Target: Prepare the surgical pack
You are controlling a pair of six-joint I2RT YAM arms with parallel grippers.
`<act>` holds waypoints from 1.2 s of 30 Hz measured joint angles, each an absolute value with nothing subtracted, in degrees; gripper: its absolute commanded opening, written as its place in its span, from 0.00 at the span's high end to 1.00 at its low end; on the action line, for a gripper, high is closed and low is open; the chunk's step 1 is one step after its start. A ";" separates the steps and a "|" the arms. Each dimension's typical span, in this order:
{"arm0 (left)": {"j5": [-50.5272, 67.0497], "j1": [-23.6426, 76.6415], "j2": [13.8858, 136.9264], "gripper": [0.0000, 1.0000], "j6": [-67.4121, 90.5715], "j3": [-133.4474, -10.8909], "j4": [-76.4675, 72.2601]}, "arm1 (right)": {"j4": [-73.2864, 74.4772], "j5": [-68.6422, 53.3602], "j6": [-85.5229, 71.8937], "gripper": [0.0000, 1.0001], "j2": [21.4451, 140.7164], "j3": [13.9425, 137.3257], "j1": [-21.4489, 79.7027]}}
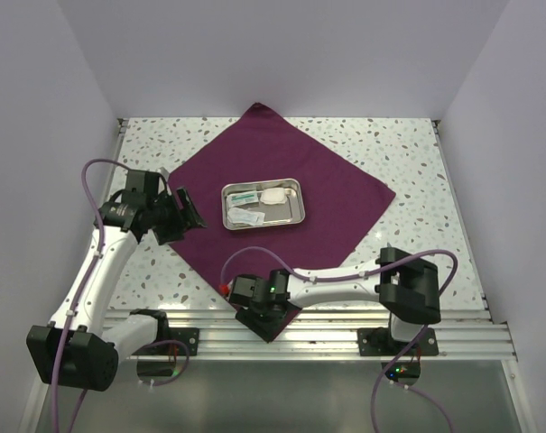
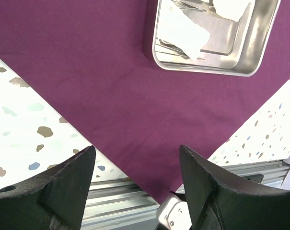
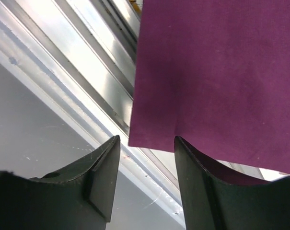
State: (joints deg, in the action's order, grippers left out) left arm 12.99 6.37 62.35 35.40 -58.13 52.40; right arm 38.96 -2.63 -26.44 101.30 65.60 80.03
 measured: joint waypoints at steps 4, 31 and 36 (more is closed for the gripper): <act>13.02 6.37 62.37 0.26 35.38 -57.63 52.40 | 38.41 -3.14 -26.46 0.49 101.80 65.60 80.68; 12.14 6.37 68.31 0.26 35.44 -59.42 51.96 | 44.77 10.72 -25.41 1.00 99.68 77.41 72.36; 10.57 6.37 70.32 0.26 35.97 -62.70 51.94 | 44.88 14.70 -20.91 1.00 98.30 88.01 61.67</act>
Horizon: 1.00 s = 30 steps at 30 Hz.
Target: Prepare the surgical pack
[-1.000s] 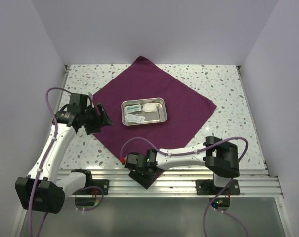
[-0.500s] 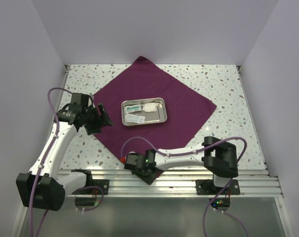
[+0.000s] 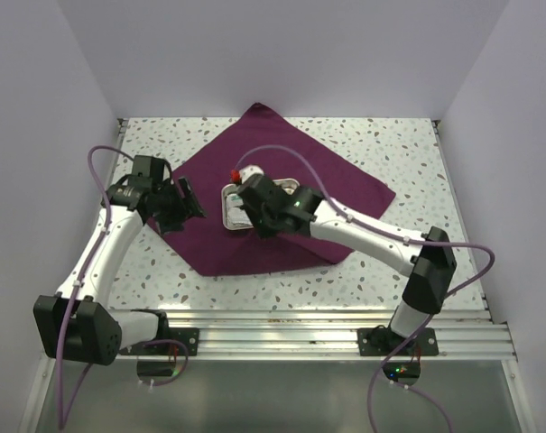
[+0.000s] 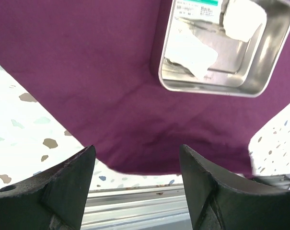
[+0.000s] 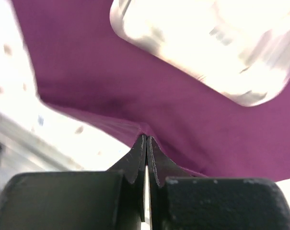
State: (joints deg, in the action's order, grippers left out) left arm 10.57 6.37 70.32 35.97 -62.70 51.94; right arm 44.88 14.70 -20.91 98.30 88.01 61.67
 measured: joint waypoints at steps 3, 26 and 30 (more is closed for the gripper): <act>9.30 6.37 71.31 0.26 36.58 -64.20 51.77 | 44.45 16.10 -17.54 1.00 99.55 96.09 55.27; 3.01 4.40 87.92 0.27 38.46 -70.48 38.41 | 32.88 13.74 -5.93 1.00 140.27 141.99 34.92; 2.74 3.25 90.85 0.26 38.41 -72.97 37.82 | 30.96 11.46 -6.00 1.00 141.67 142.15 32.86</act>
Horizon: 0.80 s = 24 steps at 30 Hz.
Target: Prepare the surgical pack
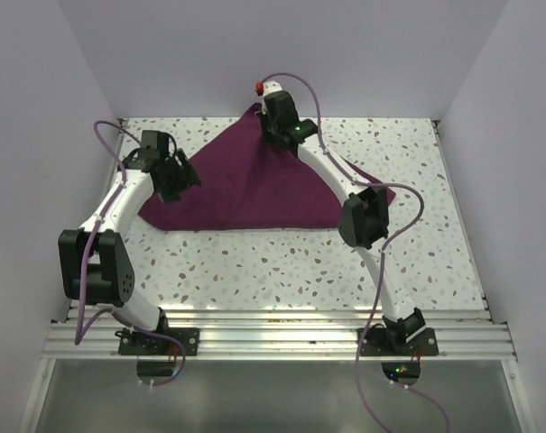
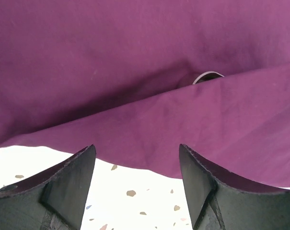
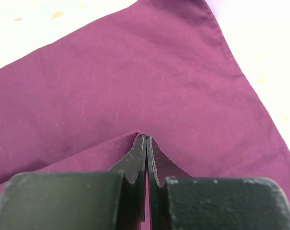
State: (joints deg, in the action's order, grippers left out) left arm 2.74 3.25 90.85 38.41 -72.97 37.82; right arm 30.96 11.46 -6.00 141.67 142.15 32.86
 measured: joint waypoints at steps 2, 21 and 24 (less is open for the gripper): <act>2.72 2.55 91.22 0.26 38.41 -73.10 37.54 | 29.69 10.39 -6.04 1.00 142.26 142.15 32.29; 2.79 0.64 92.12 0.26 38.33 -73.25 37.32 | 22.96 2.26 -10.59 1.00 147.06 142.04 32.82; 2.81 0.64 92.31 0.27 38.33 -73.25 37.32 | 22.83 2.26 -11.11 1.00 148.46 142.04 32.82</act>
State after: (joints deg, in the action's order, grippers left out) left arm 2.81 0.64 92.31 38.33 -73.25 37.32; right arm 22.83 2.26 -11.11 148.46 142.04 32.82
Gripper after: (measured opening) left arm 0.738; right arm 0.007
